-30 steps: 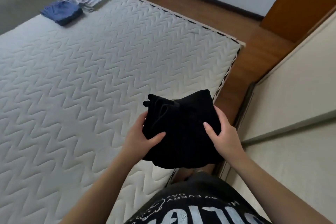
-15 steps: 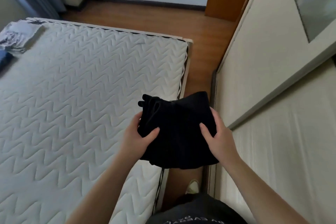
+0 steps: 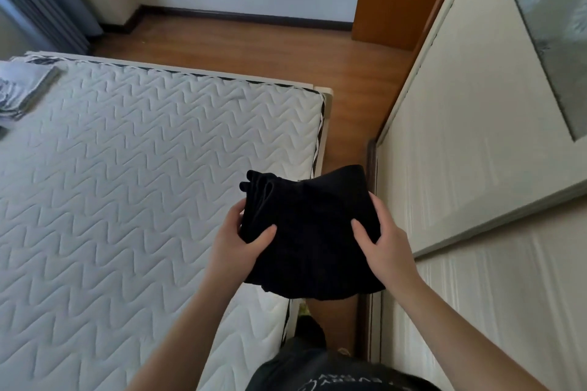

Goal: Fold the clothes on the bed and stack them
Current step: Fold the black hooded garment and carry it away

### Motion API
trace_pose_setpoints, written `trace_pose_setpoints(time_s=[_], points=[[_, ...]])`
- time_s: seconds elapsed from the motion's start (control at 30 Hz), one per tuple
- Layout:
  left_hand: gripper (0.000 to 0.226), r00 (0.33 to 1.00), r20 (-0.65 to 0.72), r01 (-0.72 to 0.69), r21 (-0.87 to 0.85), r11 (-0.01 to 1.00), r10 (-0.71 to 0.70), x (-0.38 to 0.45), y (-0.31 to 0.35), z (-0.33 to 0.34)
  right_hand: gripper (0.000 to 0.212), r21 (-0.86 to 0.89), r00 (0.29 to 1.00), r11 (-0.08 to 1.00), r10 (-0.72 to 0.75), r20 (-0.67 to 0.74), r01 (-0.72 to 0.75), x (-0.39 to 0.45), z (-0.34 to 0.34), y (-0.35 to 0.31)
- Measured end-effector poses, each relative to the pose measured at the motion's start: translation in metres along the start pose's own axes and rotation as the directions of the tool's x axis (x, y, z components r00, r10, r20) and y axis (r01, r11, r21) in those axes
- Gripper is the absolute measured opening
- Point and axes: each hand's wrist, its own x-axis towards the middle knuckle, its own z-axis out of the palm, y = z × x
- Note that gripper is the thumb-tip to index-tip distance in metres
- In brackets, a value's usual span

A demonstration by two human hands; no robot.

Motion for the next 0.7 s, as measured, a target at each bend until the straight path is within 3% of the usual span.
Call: trace_pose_setpoints(time_s=[0.4, 0.7], points=[[0.052, 0.996, 0.042, -0.073, -0.035, 0.997, 0.074, 0.126, 0.051, -0.013, 0.06, -0.07, 0.996, 0.997, -0.04, -0.081, 0.034, 0.116, -0.001, -0.049], [0.052, 0.999, -0.015, -0.047, -0.011, 0.999, 0.046, 0.209, 0.068, -0.009, 0.058, -0.103, 0.993, 0.989, -0.11, -0.044, 0.105, 0.225, 0.009, -0.055]])
